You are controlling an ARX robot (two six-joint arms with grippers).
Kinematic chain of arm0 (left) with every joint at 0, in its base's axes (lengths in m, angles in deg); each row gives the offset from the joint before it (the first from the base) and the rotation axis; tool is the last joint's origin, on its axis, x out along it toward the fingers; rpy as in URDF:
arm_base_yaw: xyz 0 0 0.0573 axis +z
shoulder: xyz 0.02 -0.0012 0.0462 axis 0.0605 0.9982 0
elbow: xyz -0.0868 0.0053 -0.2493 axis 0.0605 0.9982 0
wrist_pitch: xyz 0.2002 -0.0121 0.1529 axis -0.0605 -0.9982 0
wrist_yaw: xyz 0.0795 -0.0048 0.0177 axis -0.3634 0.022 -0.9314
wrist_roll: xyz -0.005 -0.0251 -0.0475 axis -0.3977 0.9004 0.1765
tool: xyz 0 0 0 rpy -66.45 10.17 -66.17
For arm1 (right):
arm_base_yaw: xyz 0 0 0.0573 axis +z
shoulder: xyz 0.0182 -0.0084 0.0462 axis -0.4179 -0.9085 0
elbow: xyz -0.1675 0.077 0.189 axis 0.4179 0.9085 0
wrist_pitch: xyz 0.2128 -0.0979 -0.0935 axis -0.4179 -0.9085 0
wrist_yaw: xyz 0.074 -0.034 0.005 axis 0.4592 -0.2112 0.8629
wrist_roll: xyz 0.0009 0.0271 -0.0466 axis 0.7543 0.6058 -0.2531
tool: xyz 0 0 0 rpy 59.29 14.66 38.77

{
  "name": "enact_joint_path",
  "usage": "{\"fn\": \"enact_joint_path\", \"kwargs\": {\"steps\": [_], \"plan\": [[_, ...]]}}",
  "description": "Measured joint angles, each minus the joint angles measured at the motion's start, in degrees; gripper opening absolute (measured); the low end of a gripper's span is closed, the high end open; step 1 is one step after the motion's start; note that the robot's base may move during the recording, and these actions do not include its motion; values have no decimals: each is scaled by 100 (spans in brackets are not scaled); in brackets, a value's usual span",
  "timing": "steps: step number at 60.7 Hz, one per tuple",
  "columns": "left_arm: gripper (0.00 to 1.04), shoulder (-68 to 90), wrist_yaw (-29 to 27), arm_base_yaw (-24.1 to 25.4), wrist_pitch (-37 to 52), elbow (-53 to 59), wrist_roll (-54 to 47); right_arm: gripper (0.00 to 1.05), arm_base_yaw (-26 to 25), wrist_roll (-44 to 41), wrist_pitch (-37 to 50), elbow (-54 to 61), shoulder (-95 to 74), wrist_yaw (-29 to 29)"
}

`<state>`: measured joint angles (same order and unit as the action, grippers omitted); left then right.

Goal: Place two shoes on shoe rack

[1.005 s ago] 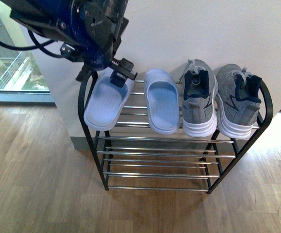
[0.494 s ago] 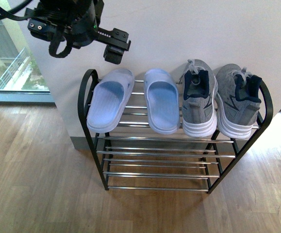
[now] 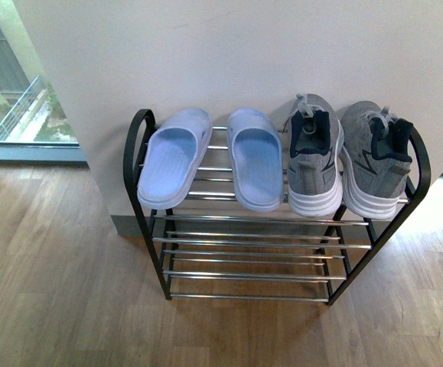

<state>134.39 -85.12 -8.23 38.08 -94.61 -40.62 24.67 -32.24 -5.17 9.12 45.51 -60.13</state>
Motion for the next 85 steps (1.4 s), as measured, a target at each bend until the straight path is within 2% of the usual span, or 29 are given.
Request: {"fn": "enact_joint_path", "kwargs": {"steps": [7,17,29,34,38,46,52,60,85], "plan": [[95,-1047,136,315,-396,391,26,95,0,0,0,0,0,2],[95,-2507,643,767,-1209,826,258,95,0,0,0,0,0,0],[95,-2892,793,887,-1261,916,376,95,0,0,0,0,0,2],[82,-3211,1897,1104,31,1537,-61,95,0,0,0,0,0,2],[71,-3442,2326,1126,739,2035,-332,95,0,0,0,0,0,0],[51,-3788,2406,1137,1167,2616,-533,95,0,0,0,0,0,0],[26,-4079,2402,1152,1333,3139,-603,95,0,0,0,0,0,2],[1,-4367,2409,1152,1440,3532,-621,95,0,0,0,0,0,0],[1,-5038,2409,1154,1469,4192,-647,95,0,0,0,0,0,2]]}}
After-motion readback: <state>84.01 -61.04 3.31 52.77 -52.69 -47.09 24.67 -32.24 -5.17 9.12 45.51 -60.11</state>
